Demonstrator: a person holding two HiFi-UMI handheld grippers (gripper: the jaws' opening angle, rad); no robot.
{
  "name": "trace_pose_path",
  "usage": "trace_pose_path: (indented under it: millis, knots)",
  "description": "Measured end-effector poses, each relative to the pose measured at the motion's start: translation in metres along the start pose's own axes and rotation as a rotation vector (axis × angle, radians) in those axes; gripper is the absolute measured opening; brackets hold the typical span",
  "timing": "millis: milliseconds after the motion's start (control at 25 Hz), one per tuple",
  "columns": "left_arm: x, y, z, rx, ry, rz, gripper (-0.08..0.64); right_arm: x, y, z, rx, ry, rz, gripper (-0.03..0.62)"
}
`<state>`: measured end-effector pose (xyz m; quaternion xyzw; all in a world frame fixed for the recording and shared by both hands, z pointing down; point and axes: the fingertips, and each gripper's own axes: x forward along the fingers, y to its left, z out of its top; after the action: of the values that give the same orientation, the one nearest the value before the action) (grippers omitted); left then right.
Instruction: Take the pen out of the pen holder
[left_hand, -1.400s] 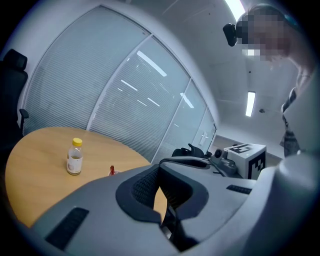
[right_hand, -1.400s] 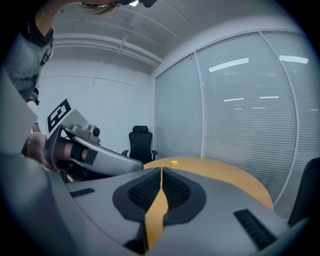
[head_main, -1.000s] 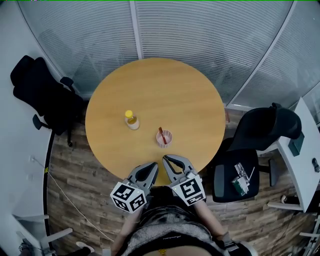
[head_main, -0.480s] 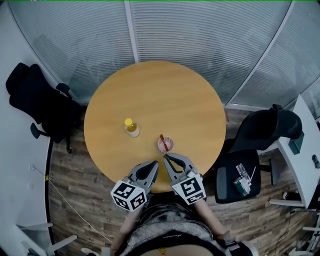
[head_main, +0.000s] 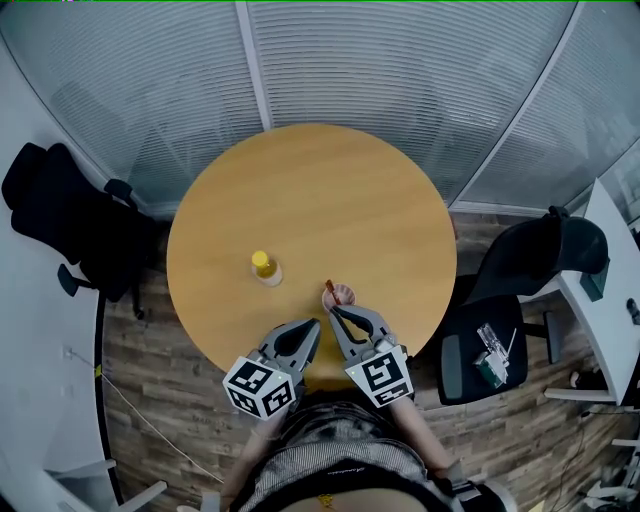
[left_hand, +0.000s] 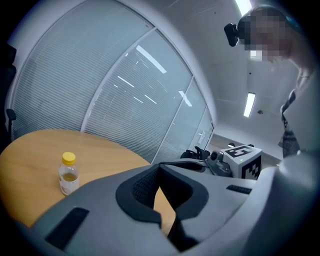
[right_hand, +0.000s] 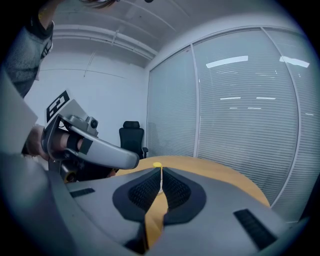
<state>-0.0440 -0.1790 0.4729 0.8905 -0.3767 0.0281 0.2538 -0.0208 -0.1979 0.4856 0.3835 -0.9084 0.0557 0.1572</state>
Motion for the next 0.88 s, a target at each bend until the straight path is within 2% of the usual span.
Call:
trace_pose_path:
  millis: [360,880]
  knots:
    - [0.006,0.014,-0.001,-0.030,0.016,-0.010,0.003,0.022,-0.019,-0.021,0.012,0.067,-0.057,0.023]
    - [0.011,0.031,-0.001,-0.051,0.022,0.009,0.003,0.054,-0.037,-0.065,-0.051,0.197,-0.049,0.025]
